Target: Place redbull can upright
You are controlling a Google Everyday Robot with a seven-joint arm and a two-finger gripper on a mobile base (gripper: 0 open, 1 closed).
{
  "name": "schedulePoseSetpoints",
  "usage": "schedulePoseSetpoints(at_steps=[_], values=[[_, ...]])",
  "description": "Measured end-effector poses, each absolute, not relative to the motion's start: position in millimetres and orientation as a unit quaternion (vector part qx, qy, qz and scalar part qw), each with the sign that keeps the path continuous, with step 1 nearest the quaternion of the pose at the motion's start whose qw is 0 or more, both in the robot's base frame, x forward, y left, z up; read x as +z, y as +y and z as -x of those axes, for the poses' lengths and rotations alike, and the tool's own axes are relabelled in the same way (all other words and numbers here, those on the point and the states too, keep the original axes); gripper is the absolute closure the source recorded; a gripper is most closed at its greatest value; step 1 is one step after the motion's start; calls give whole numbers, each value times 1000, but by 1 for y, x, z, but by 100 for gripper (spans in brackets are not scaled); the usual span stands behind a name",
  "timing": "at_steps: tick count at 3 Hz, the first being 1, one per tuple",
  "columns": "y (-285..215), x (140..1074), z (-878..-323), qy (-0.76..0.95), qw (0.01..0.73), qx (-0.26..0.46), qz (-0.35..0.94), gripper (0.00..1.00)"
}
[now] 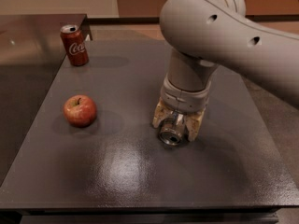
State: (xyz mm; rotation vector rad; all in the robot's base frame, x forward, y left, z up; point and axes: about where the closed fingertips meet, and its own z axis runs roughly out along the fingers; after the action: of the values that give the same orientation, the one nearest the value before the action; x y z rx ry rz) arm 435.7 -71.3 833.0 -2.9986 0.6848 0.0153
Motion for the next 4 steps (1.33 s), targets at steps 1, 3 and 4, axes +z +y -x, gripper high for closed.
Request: schedulePoseSetpoints(at_steps=[1,3,4], values=[[-68,840,-439,229,33,7,973,64],[-48,874,-455,323,66,57,942,100],[-41,893,-471,415,103,109,897,100]])
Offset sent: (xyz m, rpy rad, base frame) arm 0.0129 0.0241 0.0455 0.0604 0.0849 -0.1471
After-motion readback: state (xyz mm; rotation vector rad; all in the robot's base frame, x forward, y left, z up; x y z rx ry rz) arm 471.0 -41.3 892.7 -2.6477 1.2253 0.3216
